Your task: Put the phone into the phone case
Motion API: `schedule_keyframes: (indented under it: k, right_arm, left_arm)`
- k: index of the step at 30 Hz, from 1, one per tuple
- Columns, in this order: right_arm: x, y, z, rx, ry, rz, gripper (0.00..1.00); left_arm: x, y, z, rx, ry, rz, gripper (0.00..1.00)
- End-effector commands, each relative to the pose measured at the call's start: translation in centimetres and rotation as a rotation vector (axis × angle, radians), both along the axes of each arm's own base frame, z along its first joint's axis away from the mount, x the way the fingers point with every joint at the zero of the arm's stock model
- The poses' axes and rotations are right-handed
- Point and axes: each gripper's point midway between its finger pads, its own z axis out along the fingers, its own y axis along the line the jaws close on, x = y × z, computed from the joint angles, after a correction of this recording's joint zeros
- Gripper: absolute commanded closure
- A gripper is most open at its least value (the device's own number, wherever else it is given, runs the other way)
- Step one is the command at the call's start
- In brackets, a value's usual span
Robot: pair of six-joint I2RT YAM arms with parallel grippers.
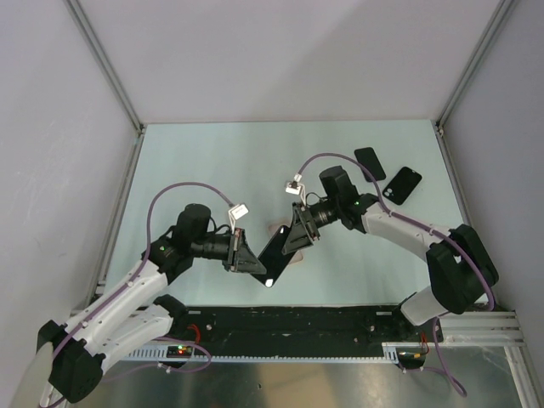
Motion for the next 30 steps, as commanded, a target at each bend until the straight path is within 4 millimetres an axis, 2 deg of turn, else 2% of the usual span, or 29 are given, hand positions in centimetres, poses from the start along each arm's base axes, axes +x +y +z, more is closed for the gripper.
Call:
schedule_keyframes:
  k: [1, 12, 14, 20, 21, 26, 27, 28, 30]
  right_arm:
    - [-0.1, -0.8, 2.1, 0.080, -0.031, 0.007, 0.55]
    - [-0.5, -0.1, 3.6, 0.144, -0.032, 0.034, 0.61]
    - [-0.7, -0.1, 3.8, 0.146, -0.037, 0.040, 0.67]
    - [-1.1, -0.3, 3.5, 0.142, -0.035, 0.037, 0.95]
    - [-1.1, -0.3, 3.3, 0.140, -0.032, 0.036, 0.97]
    - [-0.5, -0.5, 3.0, 0.133, -0.027, -0.012, 1.00]
    - [-0.2, -0.6, 3.0, 0.130, -0.020, -0.028, 1.00]
    - [0.2, -0.8, 2.9, 0.124, -0.009, -0.055, 1.00]
    - [1.5, -1.3, 2.7, 0.108, 0.012, -0.129, 1.00]
  left_arm:
    - [0.2, -0.4, 2.6, -0.067, -0.115, -0.034, 1.00]
    - [0.0, -0.6, 2.3, -0.059, -0.115, -0.048, 1.00]
    - [0.0, -0.7, 2.3, -0.056, -0.117, -0.047, 1.00]
    - [0.4, -0.8, 2.0, -0.044, -0.115, -0.040, 0.99]
    - [0.4, -0.8, 2.0, -0.041, -0.115, -0.038, 0.95]
    - [1.9, -0.8, 2.1, -0.008, -0.150, 0.026, 0.36]
    - [2.3, -0.7, 2.2, 0.006, -0.163, 0.041, 0.27]
    - [2.9, -0.6, 2.1, 0.030, -0.173, 0.069, 0.20]
    - [4.7, -0.2, 2.0, 0.088, -0.206, 0.148, 0.13]
